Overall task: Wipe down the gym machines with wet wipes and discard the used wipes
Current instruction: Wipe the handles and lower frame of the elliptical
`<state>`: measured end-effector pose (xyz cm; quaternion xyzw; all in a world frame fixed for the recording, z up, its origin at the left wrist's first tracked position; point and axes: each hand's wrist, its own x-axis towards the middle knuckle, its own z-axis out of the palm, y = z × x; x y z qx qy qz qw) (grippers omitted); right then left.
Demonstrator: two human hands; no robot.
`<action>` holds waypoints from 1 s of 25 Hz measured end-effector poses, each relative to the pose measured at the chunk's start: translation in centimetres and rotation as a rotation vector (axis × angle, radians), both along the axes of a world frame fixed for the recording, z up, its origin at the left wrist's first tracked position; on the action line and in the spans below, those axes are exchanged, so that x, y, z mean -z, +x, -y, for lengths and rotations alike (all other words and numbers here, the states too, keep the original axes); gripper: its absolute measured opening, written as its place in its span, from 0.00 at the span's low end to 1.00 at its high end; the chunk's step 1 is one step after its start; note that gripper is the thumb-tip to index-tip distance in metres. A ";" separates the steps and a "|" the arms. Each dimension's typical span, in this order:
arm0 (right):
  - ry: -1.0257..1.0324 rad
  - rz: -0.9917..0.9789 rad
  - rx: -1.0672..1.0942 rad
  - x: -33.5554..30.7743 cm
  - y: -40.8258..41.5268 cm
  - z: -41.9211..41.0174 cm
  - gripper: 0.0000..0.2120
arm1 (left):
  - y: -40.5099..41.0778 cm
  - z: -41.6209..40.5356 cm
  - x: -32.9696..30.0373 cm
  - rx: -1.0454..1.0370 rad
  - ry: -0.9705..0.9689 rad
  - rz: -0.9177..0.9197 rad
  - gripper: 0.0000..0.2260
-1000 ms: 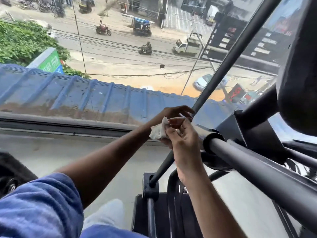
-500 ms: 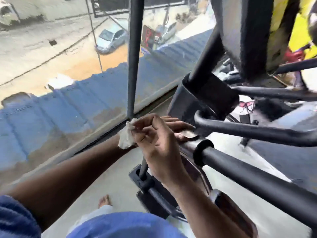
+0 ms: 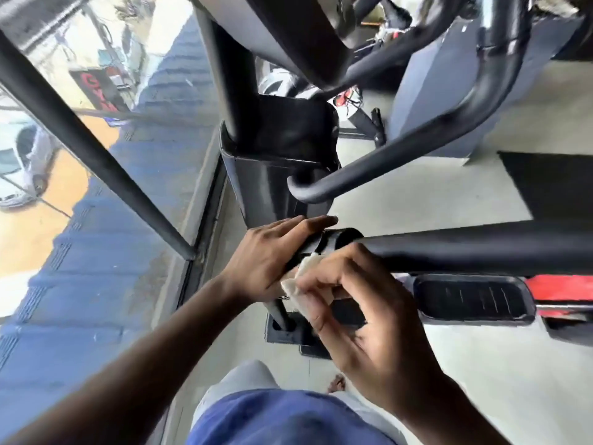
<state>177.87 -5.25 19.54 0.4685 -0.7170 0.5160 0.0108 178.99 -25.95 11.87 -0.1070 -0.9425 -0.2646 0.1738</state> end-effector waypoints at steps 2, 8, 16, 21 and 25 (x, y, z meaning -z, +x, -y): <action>0.017 -0.051 0.139 -0.4 0.6 -0.1 0.05 | -0.4 0.4 -1.1 0.098 0.038 0.021 0.29; 0.038 -0.461 0.908 -0.5 3.0 0.3 0.08 | -2.2 1.5 -2.3 0.430 0.037 0.019 0.34; 0.226 -0.544 1.205 0.9 3.1 2.3 0.09 | -2.0 1.5 -2.0 0.400 0.033 -0.002 0.35; 0.397 -0.654 1.323 -0.5 3.1 0.5 0.10 | -2.0 1.6 -2.1 0.458 0.111 0.046 0.35; 0.318 -0.630 1.376 -1.1 2.5 0.7 0.09 | -1.8 1.9 -2.0 0.496 0.079 0.074 0.34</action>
